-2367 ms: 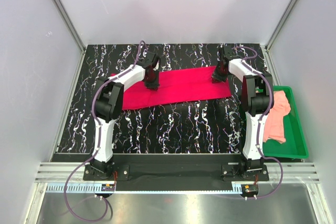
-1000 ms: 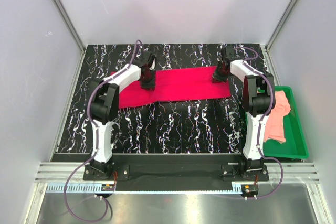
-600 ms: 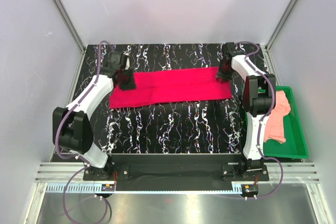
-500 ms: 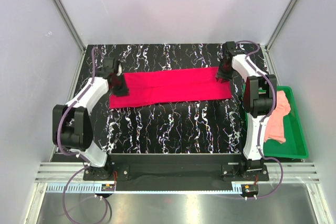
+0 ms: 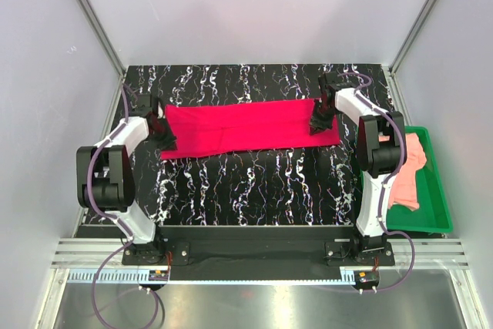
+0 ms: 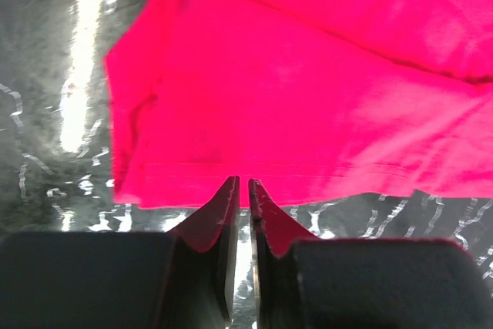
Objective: Fold and stack the t-shirts
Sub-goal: Fold the tshirt
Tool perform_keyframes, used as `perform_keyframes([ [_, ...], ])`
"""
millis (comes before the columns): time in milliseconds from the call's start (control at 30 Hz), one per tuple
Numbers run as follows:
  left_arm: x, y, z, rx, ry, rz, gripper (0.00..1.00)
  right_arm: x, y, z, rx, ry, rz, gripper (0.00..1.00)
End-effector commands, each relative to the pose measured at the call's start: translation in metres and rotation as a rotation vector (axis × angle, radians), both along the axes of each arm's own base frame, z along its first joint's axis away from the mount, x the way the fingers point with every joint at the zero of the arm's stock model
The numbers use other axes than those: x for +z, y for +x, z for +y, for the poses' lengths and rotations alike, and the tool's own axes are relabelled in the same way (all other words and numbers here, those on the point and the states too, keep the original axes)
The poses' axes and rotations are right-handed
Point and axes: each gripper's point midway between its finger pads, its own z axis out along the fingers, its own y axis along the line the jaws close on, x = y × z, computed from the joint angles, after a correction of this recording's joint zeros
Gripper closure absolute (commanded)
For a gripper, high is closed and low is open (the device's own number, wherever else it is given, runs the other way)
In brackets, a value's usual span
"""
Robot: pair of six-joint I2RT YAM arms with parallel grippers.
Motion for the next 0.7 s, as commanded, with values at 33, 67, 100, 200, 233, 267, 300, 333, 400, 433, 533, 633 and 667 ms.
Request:
perform_keyframes([
  [33, -0.019, -0.005, 0.022, 0.032, 0.022, 0.020, 0.86, 0.001, 0.004, 0.000, -0.025, 0.023, -0.016, 0.93],
  [67, -0.025, -0.004, 0.029, 0.043, 0.024, 0.028, 0.86, -0.004, 0.002, -0.001, -0.035, 0.028, -0.003, 0.93],
  [100, -0.028, -0.006, 0.033, 0.046, 0.028, 0.035, 0.86, -0.007, 0.002, -0.004, -0.043, 0.026, 0.002, 0.93],
  [200, -0.043, -0.007, 0.044, 0.047, 0.061, 0.063, 0.87, -0.019, -0.001, -0.011, -0.054, 0.011, 0.031, 0.93],
  [233, -0.044, -0.006, 0.046, 0.051, 0.063, 0.065, 0.87, -0.024, -0.002, -0.013, -0.058, 0.008, 0.046, 0.93],
  [267, -0.049, -0.008, 0.048, 0.050, 0.064, 0.077, 0.87, -0.024, -0.001, -0.014, -0.052, 0.001, 0.044, 0.93],
  [300, -0.049, -0.006, 0.048, 0.052, 0.067, 0.073, 0.86, -0.025, -0.001, -0.016, -0.053, -0.005, 0.048, 0.93],
  [333, -0.049, -0.005, 0.048, 0.054, 0.063, 0.071, 0.86, -0.026, -0.002, -0.017, -0.053, -0.011, 0.054, 0.93],
  [400, -0.040, 0.000, 0.046, 0.057, 0.054, 0.047, 0.86, -0.021, 0.000, -0.019, -0.047, -0.021, 0.046, 0.93],
  [433, -0.033, 0.001, 0.045, 0.062, 0.052, 0.032, 0.86, -0.017, 0.000, -0.019, -0.047, -0.019, 0.040, 0.93],
  [533, 0.002, 0.001, 0.043, 0.087, 0.061, -0.034, 0.80, 0.000, 0.006, -0.017, -0.050, -0.007, 0.005, 0.93],
  [633, 0.036, -0.001, 0.034, 0.100, 0.047, -0.116, 0.74, 0.017, 0.010, -0.013, -0.051, 0.014, -0.024, 0.91],
  [667, 0.047, 0.000, 0.028, 0.100, 0.033, -0.147, 0.70, 0.022, 0.012, -0.011, -0.051, 0.023, -0.031, 0.90],
])
